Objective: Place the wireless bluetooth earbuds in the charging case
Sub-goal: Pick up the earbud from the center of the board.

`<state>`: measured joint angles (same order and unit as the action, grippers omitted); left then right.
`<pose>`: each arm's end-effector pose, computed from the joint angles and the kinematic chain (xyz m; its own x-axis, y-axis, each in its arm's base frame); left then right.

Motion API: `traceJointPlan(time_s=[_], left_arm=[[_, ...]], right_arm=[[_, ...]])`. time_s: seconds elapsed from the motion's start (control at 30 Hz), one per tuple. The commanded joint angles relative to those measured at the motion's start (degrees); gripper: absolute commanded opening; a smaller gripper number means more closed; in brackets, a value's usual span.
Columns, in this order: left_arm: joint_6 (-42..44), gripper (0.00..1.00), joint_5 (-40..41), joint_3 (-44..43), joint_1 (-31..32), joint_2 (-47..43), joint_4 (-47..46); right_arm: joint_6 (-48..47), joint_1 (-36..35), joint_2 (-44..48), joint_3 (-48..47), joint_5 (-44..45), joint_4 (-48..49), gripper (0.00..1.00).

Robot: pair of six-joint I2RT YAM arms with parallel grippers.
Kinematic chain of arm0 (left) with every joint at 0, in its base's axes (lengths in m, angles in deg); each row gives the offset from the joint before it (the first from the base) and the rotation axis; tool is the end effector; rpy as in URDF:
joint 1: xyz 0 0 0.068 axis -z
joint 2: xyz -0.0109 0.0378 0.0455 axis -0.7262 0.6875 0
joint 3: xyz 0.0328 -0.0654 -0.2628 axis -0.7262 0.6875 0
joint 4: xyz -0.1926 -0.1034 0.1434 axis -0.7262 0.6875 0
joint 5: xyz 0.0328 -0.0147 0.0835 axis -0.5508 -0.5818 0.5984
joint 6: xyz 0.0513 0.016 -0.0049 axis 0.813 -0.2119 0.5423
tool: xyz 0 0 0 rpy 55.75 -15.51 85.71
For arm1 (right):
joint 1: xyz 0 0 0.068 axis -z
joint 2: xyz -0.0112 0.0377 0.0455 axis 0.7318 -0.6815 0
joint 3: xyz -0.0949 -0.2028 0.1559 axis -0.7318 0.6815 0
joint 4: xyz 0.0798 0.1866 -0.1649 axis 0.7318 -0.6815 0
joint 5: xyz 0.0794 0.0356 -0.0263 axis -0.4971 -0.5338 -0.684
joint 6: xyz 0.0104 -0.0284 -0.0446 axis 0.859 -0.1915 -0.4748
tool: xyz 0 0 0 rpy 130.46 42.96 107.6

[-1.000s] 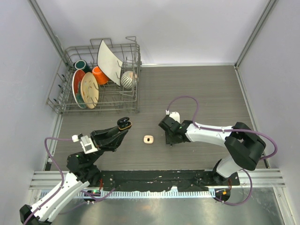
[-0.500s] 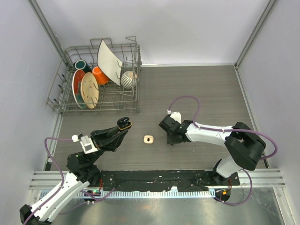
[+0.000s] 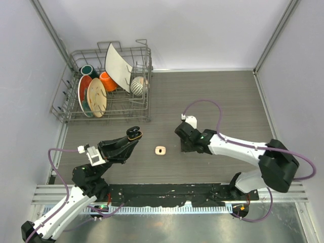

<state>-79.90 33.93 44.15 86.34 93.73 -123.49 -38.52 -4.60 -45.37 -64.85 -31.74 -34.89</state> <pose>0.0670 -0.0666 0.2564 0.2547 -0.5592 -0.7890 0.8646 0.4971 -0.0731 0.1737 0.2023 0.1874 -0.8440 -0.0851 -0.5295 -0.1563 0.9835 0.0912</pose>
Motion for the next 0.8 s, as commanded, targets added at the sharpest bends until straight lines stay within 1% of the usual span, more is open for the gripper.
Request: traceJointPlan(time_s=[0.0,0.13,0.33,0.47,0.57,0.63,0.77], left_arm=[[0.5,0.00,2.1,-0.2,0.2,0.2,-1.9],[0.7,0.00,3.6,-0.7,0.2,0.6,-2.1],[0.3,0.00,3.8,-1.5,0.1,1.7,-2.5],[-0.2,0.00,3.2,-1.6,0.2,2.0,-3.5],[0.0,0.00,0.0,-1.6,0.2,2.7,-5.6],[0.1,0.00,-1.0,-1.9,0.2,3.3,-6.9],[0.4,0.00,-2.7,-2.5,0.2,4.4,-7.3]], right_arm=[[-5.5,-0.2,7.8,-4.3,3.4,4.2,0.04],[-11.1,-1.2,13.7,-7.0,7.2,7.8,0.02],[-18.3,-3.8,17.0,-11.8,11.2,15.0,0.01],[-24.4,-8.3,18.7,-13.2,13.0,21.4,0.01],[-27.1,-10.9,19.6,-13.2,13.8,26.9,0.01],[-29.3,-13.2,20.1,-13.2,13.1,31.8,0.01],[-33.0,-17.2,20.3,-13.4,12.3,37.7,0.01]])
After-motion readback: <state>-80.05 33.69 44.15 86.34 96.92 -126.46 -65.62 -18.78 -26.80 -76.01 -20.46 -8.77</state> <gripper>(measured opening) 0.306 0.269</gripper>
